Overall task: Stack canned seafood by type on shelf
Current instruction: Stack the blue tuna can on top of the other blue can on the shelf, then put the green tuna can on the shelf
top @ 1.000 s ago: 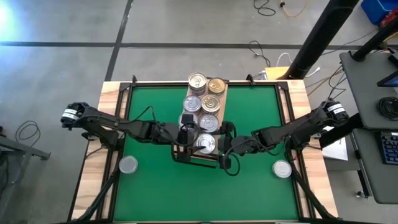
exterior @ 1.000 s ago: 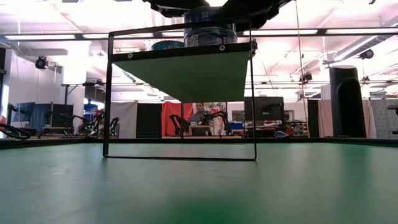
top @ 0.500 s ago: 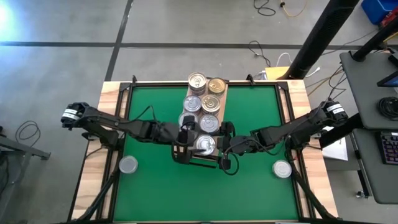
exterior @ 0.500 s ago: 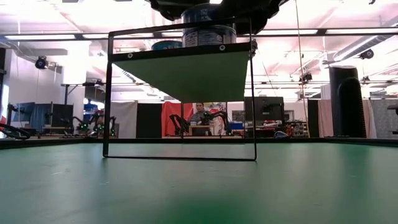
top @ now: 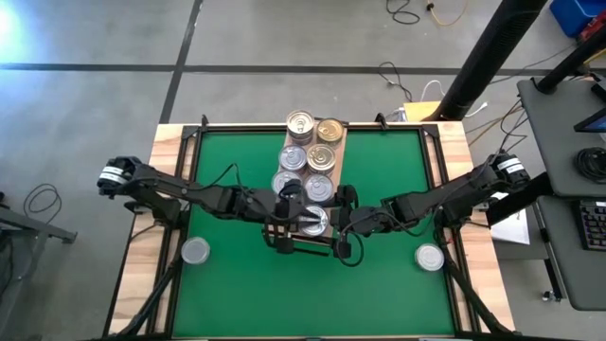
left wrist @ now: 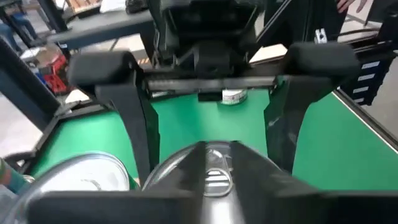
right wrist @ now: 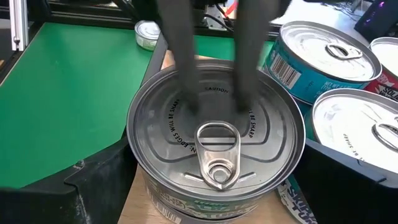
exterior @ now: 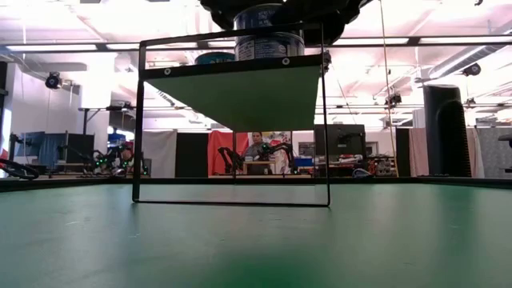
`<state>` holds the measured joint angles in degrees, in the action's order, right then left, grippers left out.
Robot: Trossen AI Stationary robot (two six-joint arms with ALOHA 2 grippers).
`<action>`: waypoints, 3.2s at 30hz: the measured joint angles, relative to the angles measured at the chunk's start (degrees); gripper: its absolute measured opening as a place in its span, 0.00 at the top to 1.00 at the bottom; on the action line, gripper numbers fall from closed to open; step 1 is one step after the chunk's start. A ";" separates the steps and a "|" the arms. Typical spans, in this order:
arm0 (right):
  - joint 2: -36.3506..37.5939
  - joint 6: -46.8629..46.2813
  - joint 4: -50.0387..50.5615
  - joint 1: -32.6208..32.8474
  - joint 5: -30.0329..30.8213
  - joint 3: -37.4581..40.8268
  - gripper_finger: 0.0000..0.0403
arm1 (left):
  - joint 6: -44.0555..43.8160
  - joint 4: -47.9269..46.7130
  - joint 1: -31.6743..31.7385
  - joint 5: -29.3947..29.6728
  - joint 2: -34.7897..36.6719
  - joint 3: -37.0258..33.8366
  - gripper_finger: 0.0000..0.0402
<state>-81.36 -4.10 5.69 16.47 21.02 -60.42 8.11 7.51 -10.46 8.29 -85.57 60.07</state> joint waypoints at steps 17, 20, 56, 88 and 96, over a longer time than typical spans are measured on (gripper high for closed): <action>0.02 -2.32 0.83 0.00 -0.34 -0.03 0.05 | -1.84 -3.11 0.02 4.29 -2.38 0.17 1.00; 0.13 -2.85 2.50 0.00 -0.46 -0.09 0.05 | -3.12 -2.68 0.04 4.51 -3.54 -0.17 1.00; 10.32 -21.17 32.56 0.27 -3.67 -2.99 0.05 | 4.47 3.89 -1.68 4.53 -3.54 -1.12 1.00; -0.28 -46.61 50.76 14.15 1.93 -7.07 0.05 | -40.41 -52.87 -22.40 29.66 16.71 -11.41 1.00; -2.41 -52.84 50.80 18.76 -5.18 -6.62 0.05 | -31.49 -41.35 -19.87 20.09 7.66 -10.43 1.00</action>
<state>-83.78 -56.94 56.49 35.23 15.84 -67.04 -23.38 -33.84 -30.33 28.38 -77.91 49.64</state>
